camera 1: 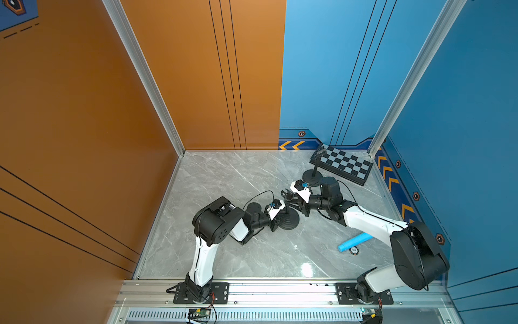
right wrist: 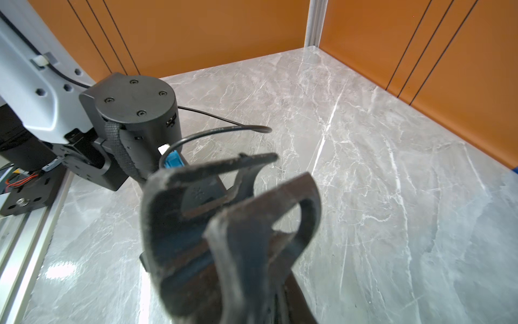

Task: Assemble a microphone stand
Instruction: Screw the microphone stand pole into the microphone stand base.

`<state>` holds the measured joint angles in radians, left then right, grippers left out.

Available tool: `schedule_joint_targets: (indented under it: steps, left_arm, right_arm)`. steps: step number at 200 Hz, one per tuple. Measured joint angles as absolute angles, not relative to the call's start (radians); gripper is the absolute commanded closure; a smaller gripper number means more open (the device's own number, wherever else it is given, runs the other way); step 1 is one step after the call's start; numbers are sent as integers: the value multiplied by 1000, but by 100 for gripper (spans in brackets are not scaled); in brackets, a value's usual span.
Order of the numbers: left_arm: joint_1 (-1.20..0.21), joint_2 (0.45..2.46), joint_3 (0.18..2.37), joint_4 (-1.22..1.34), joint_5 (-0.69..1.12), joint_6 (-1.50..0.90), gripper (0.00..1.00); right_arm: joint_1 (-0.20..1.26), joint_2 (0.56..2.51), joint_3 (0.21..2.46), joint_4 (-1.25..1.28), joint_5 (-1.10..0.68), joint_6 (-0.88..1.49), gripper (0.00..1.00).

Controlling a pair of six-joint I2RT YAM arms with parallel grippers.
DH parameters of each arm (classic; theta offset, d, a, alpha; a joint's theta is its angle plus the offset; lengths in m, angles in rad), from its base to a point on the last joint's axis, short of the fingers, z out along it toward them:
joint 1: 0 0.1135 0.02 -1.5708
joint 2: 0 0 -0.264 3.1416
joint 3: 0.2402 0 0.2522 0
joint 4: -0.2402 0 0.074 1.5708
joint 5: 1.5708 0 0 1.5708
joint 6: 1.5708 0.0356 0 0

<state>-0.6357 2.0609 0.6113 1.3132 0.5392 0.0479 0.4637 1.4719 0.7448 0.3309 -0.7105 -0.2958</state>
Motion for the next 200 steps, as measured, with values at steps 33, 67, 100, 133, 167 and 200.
schedule_joint_targets:
  steps: [33, 67, 100, 133, 167, 200]
  left_arm:
    - [-636, 2061, 610, 1315, 539, 61, 86]
    - [-638, 2055, 604, 1305, 525, 67, 69]
    - [-643, 2037, 600, 1283, 514, 59, 72]
    - [-645, 2034, 600, 1281, 524, 77, 100]
    - [-636, 2041, 589, 1259, 542, 91, 100]
    - [-636, 2043, 589, 1262, 551, 99, 100]
  right_arm:
    - [538, 1396, 604, 521, -498, -185, 98]
    - [695, 1304, 482, 628, -120, -67, 100]
    - [800, 1299, 433, 710, 150, 48, 100]
    - [813, 1320, 442, 729, 191, 79, 97]
    - [738, 1319, 471, 672, 150, 27, 82]
    - [683, 1319, 508, 612, -60, -4, 85]
